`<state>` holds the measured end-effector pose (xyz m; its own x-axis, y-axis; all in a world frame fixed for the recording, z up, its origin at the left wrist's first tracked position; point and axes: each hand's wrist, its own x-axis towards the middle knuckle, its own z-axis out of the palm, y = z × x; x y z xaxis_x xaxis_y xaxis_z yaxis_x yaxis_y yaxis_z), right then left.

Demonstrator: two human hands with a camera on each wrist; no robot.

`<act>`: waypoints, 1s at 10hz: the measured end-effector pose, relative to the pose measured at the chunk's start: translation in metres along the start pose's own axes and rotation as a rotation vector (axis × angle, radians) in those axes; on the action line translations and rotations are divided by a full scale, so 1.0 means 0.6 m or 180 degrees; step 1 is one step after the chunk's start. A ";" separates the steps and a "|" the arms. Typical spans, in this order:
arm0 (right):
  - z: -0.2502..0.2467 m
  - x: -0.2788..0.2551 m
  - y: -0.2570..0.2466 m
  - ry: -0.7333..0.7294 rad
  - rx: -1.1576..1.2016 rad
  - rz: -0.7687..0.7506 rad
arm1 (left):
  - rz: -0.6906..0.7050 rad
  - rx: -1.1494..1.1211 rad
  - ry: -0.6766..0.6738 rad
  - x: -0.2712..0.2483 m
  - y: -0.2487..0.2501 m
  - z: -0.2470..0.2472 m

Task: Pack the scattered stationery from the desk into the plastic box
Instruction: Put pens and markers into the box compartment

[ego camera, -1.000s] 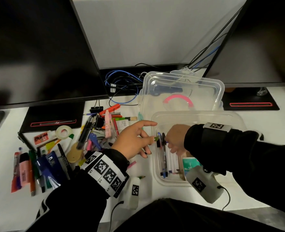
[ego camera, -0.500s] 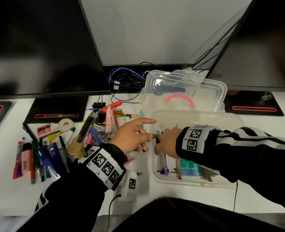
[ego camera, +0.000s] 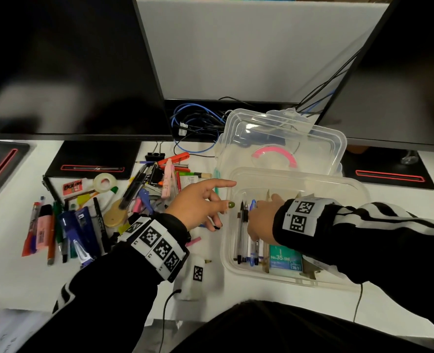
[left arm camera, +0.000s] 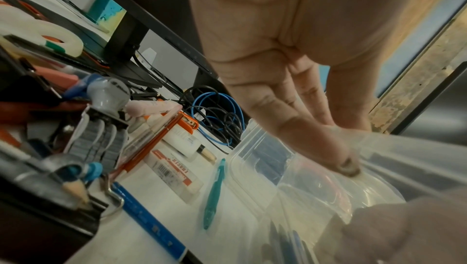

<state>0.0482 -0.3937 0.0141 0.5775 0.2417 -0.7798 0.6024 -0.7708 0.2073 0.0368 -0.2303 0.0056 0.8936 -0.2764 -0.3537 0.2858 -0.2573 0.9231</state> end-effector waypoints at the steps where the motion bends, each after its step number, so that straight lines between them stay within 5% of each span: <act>1: 0.009 0.010 -0.003 -0.0238 -0.0087 0.0067 | 0.0019 0.0016 0.0018 -0.001 0.001 0.001; 2: 0.013 -0.002 0.002 0.0240 0.0008 -0.0223 | 0.0053 0.0021 0.0048 -0.005 0.002 0.003; 4: 0.010 -0.022 0.003 0.0328 0.0034 -0.0348 | 0.0059 -0.0140 0.0220 -0.013 -0.005 0.016; 7: -0.059 -0.053 0.013 0.0608 0.1239 -0.0198 | 0.0087 0.0060 0.0166 -0.037 -0.010 0.015; 10: -0.170 -0.084 -0.053 0.1374 0.1873 -0.0190 | -0.0069 0.0879 0.0341 -0.080 -0.042 -0.113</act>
<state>0.0560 -0.3212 0.1071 0.7918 0.4103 -0.4524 0.3140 -0.9089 -0.2746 0.0100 -0.1477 0.0093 0.9239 -0.1725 -0.3416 0.2135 -0.5084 0.8342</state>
